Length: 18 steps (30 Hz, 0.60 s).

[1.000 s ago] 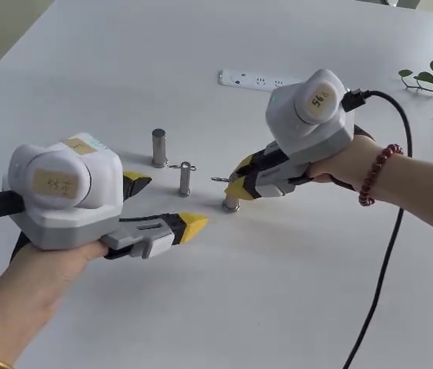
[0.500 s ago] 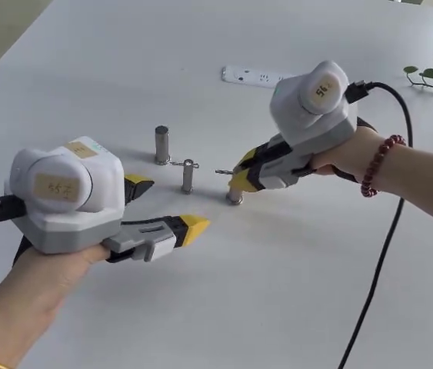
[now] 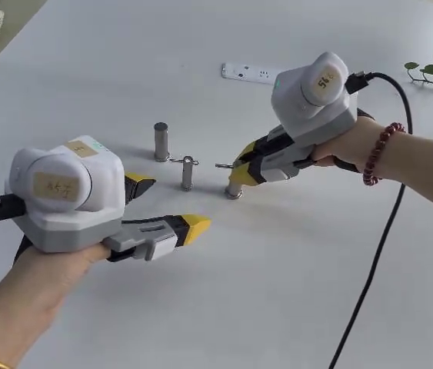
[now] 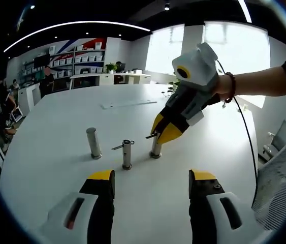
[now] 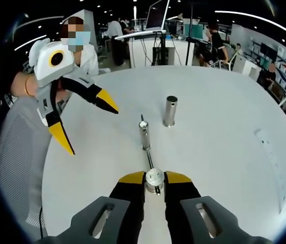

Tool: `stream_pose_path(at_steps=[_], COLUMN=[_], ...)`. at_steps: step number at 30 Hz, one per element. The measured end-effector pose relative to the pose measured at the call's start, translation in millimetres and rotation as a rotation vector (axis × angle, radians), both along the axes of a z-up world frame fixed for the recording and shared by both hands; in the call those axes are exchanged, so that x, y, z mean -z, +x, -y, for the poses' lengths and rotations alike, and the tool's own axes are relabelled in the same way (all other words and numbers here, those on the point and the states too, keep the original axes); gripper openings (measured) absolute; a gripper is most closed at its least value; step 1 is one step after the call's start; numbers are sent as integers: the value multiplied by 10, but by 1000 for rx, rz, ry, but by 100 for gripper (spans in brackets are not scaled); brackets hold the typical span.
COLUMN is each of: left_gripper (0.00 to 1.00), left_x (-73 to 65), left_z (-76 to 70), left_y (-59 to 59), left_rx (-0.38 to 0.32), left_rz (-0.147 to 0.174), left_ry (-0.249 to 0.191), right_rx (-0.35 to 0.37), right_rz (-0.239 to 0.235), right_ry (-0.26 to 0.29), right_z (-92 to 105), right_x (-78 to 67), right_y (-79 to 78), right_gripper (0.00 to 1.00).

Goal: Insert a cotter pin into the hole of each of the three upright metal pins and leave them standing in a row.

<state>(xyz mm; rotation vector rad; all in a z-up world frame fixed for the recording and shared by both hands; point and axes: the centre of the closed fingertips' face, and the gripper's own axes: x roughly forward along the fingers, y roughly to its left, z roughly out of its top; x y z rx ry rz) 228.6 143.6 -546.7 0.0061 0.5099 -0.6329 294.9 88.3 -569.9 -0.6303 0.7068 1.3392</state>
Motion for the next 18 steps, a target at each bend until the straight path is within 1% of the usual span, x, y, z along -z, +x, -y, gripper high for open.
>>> stream_pose_path(at_steps=[6, 7, 9, 11, 13, 15, 16, 18], left_gripper=[58, 58, 58, 59, 59, 60, 60, 62], left_x=[-15, -21, -28, -35, -46, -63, -75, -115], left_z=[10, 9, 5, -5, -20, -39, -51, -81], left_y=[-8, -8, -6, -7, -4, 0, 1, 6], left_rx=[1, 0, -2, -3, -7, -10, -12, -18], left_rz=[3, 5, 7, 10, 14, 18, 21, 32], left_ry=[-3, -4, -3, -1, 2, 7, 11, 21], right_rx=[-1, 9, 27, 55, 64, 79, 92, 138], right_rz=[3, 1, -3, -26, -22, -10, -12, -41], right_ry=[-4, -11, -7, 40, 37, 29, 37, 79], right_z=[1, 9, 16, -24, 1, 6, 5, -49], right_x=[7, 24, 27, -36, -41, -80, -91, -151], right_y=[-16, -7, 5, -14, 7, 29, 39, 59], right_gripper=[9, 11, 17, 17, 18, 21, 21, 23])
